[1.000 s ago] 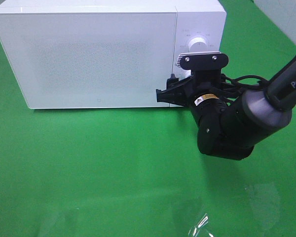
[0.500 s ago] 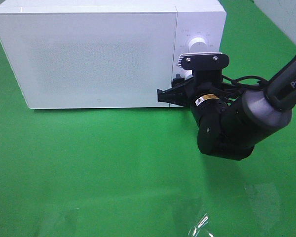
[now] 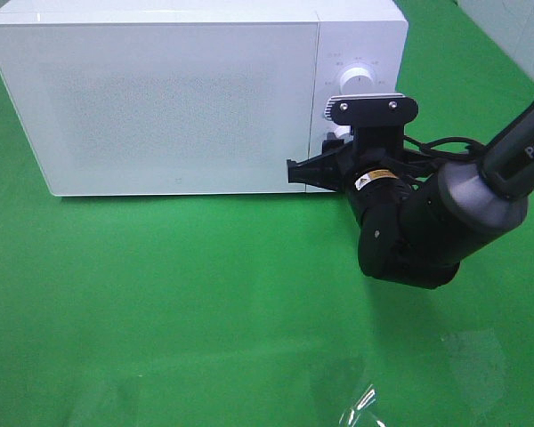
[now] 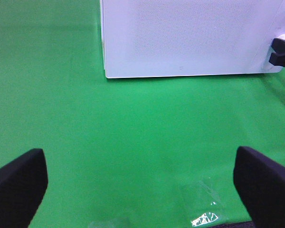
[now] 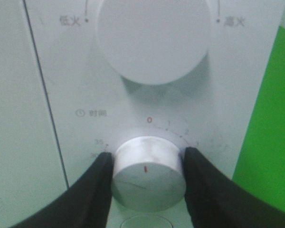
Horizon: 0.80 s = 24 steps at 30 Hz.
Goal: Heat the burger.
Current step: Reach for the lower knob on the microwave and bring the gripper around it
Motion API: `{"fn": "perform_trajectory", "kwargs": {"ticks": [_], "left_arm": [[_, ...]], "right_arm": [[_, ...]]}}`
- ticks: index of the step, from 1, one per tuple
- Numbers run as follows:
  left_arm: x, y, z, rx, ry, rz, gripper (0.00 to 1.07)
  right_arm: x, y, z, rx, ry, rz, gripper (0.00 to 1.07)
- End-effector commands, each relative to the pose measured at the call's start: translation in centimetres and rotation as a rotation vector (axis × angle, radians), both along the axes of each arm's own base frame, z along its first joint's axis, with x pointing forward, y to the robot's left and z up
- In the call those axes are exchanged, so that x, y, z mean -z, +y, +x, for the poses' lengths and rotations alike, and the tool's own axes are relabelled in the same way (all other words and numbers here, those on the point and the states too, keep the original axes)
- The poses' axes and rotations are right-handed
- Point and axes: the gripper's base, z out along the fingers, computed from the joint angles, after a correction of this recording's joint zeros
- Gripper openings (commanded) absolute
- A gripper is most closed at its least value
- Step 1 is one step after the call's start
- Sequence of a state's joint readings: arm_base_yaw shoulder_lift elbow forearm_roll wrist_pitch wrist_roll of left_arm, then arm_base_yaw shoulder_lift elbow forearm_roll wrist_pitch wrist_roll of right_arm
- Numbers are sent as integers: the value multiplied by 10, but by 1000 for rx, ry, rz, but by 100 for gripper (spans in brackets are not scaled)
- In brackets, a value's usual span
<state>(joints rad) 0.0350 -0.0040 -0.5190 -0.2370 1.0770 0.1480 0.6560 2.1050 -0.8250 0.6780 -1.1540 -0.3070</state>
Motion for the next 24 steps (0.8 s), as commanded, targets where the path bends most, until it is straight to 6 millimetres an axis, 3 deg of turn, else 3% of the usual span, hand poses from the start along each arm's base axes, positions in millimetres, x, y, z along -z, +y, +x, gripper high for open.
{"fn": "perform_trajectory", "kwargs": {"ticks": [1, 11, 12, 13, 15, 24], "left_arm": [[0, 0, -2, -1, -21, -9, 99], [0, 0, -2, -1, -21, -9, 99], [0, 0, -2, -1, -21, -9, 99], [0, 0, -2, -1, -21, -9, 99], [0, 0, -2, -1, -21, -9, 99], [0, 0, -2, -1, -21, -9, 99]], "right_arm": [[-6, 5, 3, -48, -46, 16, 0], [-9, 13, 2, -89, -43, 302, 0], [-9, 15, 1, -86, -25, 415, 0], [-9, 15, 1, -86, -25, 415, 0], [-10, 17, 1, -75, 0, 584, 0], [-10, 19, 0, -9, 87, 1049, 0]]}}
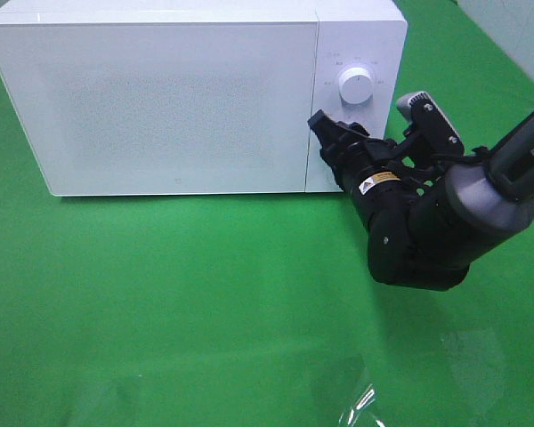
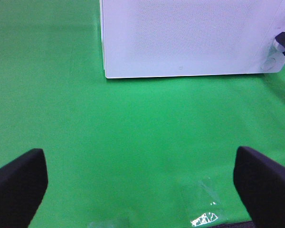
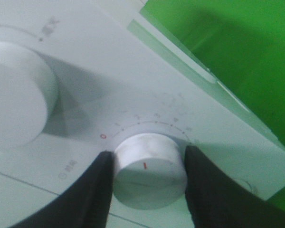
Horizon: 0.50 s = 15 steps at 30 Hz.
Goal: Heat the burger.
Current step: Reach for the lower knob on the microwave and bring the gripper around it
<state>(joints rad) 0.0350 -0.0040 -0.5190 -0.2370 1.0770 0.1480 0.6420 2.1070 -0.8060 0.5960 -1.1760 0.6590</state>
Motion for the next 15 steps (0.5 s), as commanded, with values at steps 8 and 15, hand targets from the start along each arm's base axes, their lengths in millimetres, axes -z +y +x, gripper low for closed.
{"fn": "perform_trajectory", "kwargs": {"ticks": [8, 15], "left_arm": [[0, 0, -2, -1, -21, -9, 99], [0, 0, -2, -1, -21, -9, 99]], "right_arm": [[-11, 22, 1, -93, 21, 494, 0], [-11, 21, 1, -48, 67, 718, 0]]}}
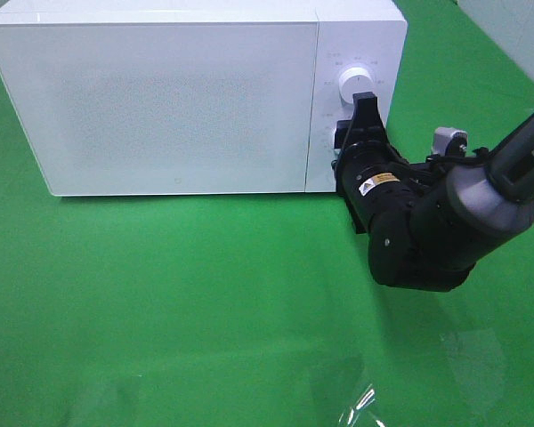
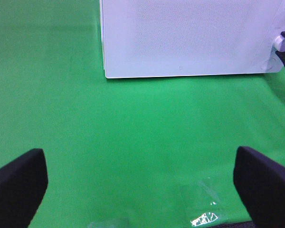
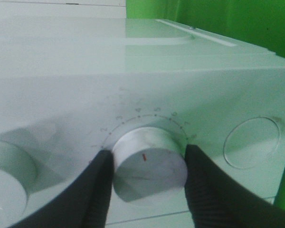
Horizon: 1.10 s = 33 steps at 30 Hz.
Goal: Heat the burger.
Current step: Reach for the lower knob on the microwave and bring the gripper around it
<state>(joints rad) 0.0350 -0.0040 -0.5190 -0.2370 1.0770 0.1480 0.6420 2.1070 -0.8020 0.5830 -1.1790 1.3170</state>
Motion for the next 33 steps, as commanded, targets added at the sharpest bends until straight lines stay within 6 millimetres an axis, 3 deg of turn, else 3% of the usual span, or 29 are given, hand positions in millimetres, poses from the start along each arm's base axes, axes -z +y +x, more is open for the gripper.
{"fn": "perform_trajectory", "kwargs": {"ticks": [1, 9, 16, 20, 23, 25, 26, 27, 30, 32, 33], "left_arm": [[0, 0, -2, -1, -21, -9, 99], [0, 0, -2, -1, -21, -9, 99], [0, 0, -2, -1, -21, -9, 99], [0, 0, -2, -1, -21, -9, 99], [0, 0, -2, -1, -21, -9, 99], [0, 0, -2, -1, -21, -9, 99], [0, 0, -2, -1, -21, -9, 99], [0, 0, -2, -1, -21, -9, 99], [0, 0, -2, -1, -21, -9, 99], [0, 0, -2, -1, -21, -9, 99], [0, 0, -2, -1, -21, -9, 99]], "right_arm": [[-12, 21, 2, -135, -50, 139, 0], [-11, 20, 2, -127, -53, 116, 0], [-11, 15, 3, -70, -44, 133, 10], [-10, 14, 3, -56, -41, 137, 29], [-10, 13, 3, -51, -40, 138, 34], [-10, 11, 4, -18, -34, 146, 49], [-10, 11, 4, -18, -34, 146, 49], [-9, 10, 4, -13, -35, 133, 56], [-9, 10, 4, -15, -38, 114, 60], [-9, 10, 4, -17, -30, 101, 71], [-9, 10, 4, -17, -30, 101, 71]]}}
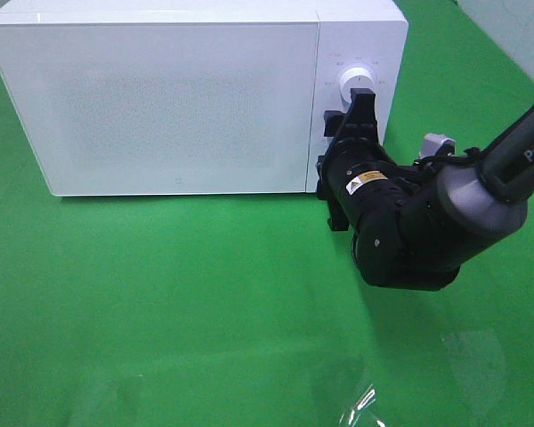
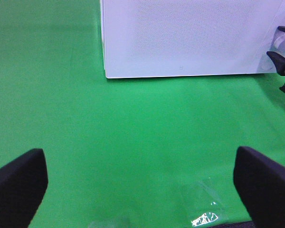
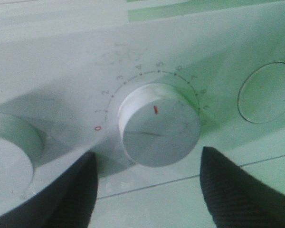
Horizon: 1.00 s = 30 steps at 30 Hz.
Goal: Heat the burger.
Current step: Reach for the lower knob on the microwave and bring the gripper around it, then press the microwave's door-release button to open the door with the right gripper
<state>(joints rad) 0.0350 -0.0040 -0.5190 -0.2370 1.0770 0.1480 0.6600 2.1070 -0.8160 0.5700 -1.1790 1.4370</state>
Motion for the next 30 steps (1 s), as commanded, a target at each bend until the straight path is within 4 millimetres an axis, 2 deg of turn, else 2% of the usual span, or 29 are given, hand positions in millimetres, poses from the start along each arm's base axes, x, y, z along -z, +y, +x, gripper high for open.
{"fn": "perform_trajectory", "kwargs": {"ticks": [1, 12, 20, 30], "left_arm": [[0, 0, -2, -1, -21, -9, 99], [0, 0, -2, -1, -21, -9, 99], [0, 0, -2, -1, -20, -9, 99], [0, 0, -2, -1, -20, -9, 99]], "right_arm": [[-5, 1, 4, -10, -26, -25, 75], [-13, -9, -17, -74, 24, -173, 75], [-28, -17, -44, -253, 91, -375, 75], [-51, -20, -59, -408, 90, -616, 74]]}}
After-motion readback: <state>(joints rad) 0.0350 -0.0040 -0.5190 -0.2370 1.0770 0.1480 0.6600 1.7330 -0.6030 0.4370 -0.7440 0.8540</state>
